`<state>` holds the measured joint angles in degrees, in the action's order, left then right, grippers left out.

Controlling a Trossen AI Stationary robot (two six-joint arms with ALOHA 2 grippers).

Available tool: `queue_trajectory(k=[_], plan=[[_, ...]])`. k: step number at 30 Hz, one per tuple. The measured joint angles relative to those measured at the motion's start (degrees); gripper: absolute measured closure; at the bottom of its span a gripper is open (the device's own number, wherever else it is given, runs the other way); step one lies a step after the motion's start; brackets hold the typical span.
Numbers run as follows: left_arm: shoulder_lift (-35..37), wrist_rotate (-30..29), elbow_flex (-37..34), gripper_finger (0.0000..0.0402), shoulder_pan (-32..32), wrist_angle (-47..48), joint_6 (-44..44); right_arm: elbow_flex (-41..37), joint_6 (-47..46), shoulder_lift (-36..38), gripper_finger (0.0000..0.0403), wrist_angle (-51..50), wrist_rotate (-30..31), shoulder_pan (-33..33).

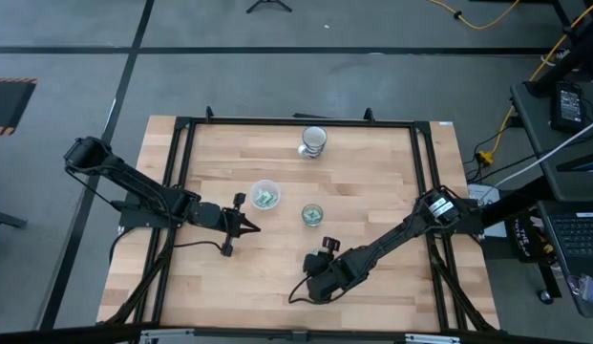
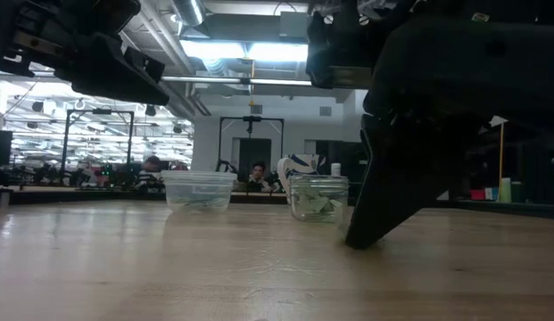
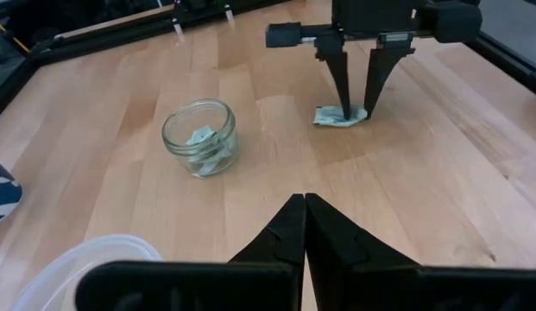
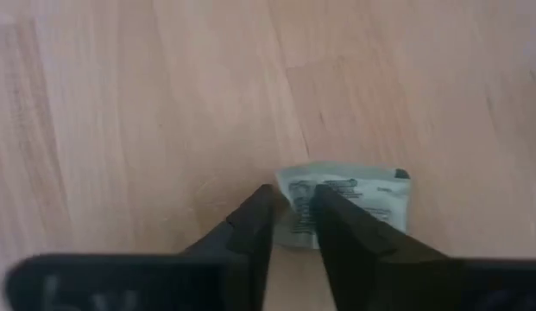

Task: Pick and place Stevia / Truvia into bins
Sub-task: Put the stevia packet into the plastic container

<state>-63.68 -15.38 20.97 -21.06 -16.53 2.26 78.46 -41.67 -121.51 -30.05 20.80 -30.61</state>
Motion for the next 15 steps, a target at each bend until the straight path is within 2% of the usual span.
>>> queue_trajectory(k=[6, 15], plan=[[0.0, 0.0, 0.0, 0.0399, 0.0, 0.0, -0.1, 0.0, 0.8, -0.1, 0.0392, -0.1, -0.9, 0.1], [0.0, 0.0, 0.0, 0.0398, 0.0, 0.0, -0.7, -0.4, 5.0, 1.9, 0.0400, 1.3, -1.7, -0.1]])
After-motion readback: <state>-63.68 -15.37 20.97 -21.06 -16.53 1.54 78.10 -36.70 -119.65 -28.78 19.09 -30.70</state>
